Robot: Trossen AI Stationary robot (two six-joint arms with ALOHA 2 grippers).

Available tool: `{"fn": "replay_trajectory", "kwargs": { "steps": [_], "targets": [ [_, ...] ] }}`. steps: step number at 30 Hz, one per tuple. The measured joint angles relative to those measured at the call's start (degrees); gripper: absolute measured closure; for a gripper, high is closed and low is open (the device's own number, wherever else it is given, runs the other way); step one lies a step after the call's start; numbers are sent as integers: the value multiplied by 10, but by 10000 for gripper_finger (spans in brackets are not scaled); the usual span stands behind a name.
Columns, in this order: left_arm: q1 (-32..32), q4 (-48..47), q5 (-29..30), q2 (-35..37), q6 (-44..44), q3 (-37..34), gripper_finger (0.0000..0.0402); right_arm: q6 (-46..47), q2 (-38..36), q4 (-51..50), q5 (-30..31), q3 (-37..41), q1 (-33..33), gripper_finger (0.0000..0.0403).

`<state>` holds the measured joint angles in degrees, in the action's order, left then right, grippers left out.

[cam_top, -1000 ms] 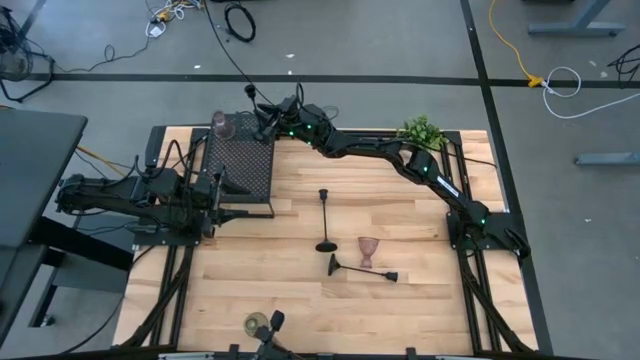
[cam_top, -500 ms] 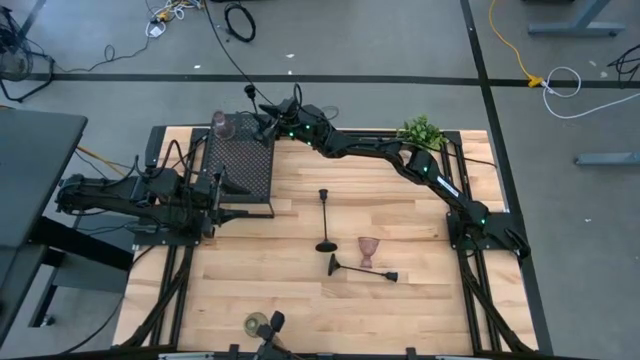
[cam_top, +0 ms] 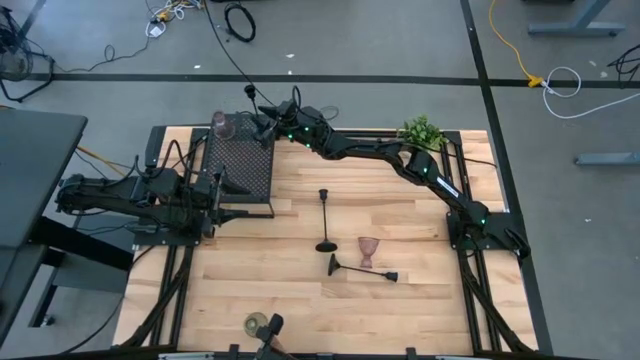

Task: Pick & Place candle stick holders
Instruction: Put the bottom right black candle holder on the shelf, then align the right black candle holder with the other black candle holder on the shelf

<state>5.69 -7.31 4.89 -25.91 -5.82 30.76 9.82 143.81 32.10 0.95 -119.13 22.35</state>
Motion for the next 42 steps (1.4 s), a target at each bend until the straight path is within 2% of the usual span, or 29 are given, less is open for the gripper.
{"fn": "replay_trajectory", "kwargs": {
  "steps": [13,21,33,40,42],
  "targets": [
    [0,0,-6,0,-12,0,143,-2,0,-3,-1,0,-2,188],
    [0,0,-6,1,-12,0,143,-25,-11,-64,1,0,-5,188],
    [0,-2,-8,2,-17,0,143,-52,-27,-93,13,0,-18,188],
    [0,-2,-28,10,-25,0,143,-66,-60,-190,94,0,-26,188],
    [0,-1,-27,13,-26,0,143,-80,-72,-221,96,0,-29,188]
  ]
}}
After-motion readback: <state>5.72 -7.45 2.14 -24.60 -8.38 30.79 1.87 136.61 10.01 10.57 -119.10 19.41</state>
